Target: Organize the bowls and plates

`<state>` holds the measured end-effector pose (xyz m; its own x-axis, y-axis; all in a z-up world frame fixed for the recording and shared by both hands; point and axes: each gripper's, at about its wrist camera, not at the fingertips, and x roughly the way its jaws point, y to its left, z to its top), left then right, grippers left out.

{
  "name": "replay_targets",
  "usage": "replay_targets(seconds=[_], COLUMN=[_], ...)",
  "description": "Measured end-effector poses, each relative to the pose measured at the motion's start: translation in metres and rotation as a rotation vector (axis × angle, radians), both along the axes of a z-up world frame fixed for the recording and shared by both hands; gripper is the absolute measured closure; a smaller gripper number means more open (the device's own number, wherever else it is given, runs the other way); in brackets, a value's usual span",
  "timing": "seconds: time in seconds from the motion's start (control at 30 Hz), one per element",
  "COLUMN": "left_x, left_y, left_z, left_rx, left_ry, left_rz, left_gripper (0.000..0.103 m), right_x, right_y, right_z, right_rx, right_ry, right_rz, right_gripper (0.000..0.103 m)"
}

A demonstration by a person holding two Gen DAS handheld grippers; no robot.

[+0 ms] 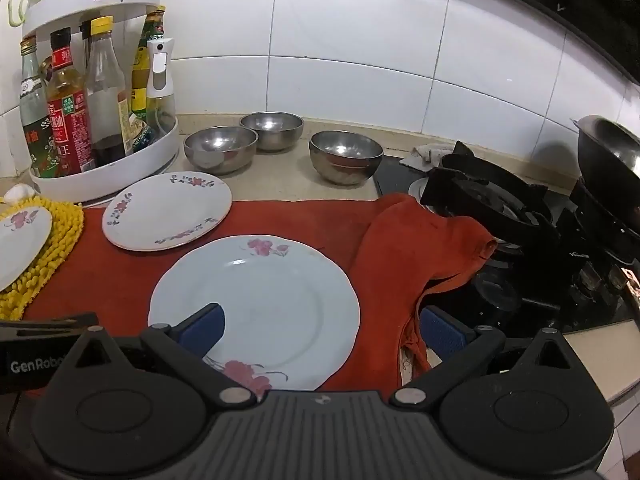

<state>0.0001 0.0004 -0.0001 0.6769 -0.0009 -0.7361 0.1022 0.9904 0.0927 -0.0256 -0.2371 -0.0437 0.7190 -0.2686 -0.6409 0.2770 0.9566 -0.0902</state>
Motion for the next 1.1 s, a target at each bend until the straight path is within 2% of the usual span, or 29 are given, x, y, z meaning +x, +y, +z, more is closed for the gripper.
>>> replay_targets(seconds=[0.77, 1.1], left_x=[0.0037, 0.0054], left_y=[0.0014, -0.0002], left_z=[-0.0057, -0.0073], left_rx=[-0.001, 0.029], left_ry=[0.023, 0.013], left_rz=[-0.014, -0.021], left_gripper=[0.002, 0.003], right_x=[0.0046, 0.0053], right_y=[0.0019, 0.0020], right_z=[-0.0001, -0.0015], right_rx=[-0.001, 0.002], right_ry=[0.015, 0.014], right_rz=[-0.006, -0.010], right_gripper=[0.005, 0.005])
